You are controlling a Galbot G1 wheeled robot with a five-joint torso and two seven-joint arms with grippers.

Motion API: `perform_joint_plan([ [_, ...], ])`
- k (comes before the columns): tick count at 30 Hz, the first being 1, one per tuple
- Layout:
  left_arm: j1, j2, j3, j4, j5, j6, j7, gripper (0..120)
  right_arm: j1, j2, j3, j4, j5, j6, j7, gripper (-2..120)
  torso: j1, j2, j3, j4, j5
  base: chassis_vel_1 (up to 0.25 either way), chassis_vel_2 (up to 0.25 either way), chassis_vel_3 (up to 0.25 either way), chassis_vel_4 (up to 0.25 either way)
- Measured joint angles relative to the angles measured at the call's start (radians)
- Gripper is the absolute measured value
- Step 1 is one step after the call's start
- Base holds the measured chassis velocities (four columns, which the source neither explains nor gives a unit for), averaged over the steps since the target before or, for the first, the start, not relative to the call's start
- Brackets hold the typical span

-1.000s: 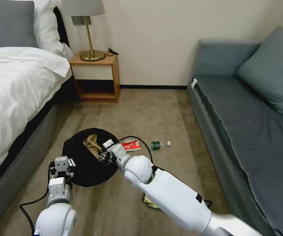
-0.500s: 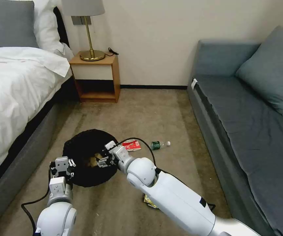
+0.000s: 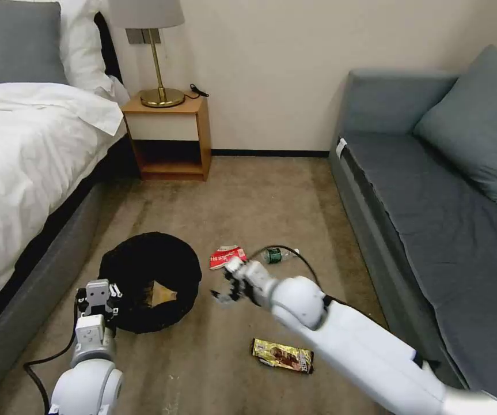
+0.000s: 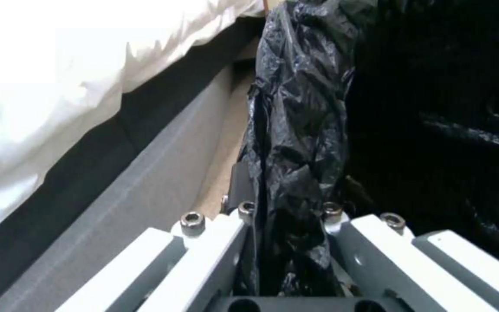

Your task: Pick up the trash bin, then pick up the garbage on the floor and place it into the trash bin.

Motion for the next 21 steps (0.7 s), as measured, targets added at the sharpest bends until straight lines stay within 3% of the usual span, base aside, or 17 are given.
perform_joint_plan([
  [6, 0.0, 0.002, 0.001, 0.0, 0.007, 0.0, 0.001, 1, -0.128, -0.089, -0.006, 0.004, -0.099, 0.0, -0.05, 100, 0.0, 0.0, 0.0, 0.0, 0.0003, 0.0, 0.0, 0.0, 0.0],
  [13, 0.002, 0.011, 0.001, -0.009, 0.01, 0.003, 0.001, 1, -0.214, -0.123, -0.033, -0.025, -0.164, -0.003, -0.081, 100, 0.0, 0.0, 0.0, 0.0002, 0.0002, 0.0, 0.0, 0.0, 0.0],
  [21, 0.017, 0.009, 0.0, -0.01, 0.015, 0.003, 0.001, 1, -0.222, -0.134, -0.071, -0.078, -0.202, -0.003, -0.102, 100, 0.0, 0.0, 0.0, 0.0003, 0.0001, 0.0, 0.0, 0.0, 0.0],
])
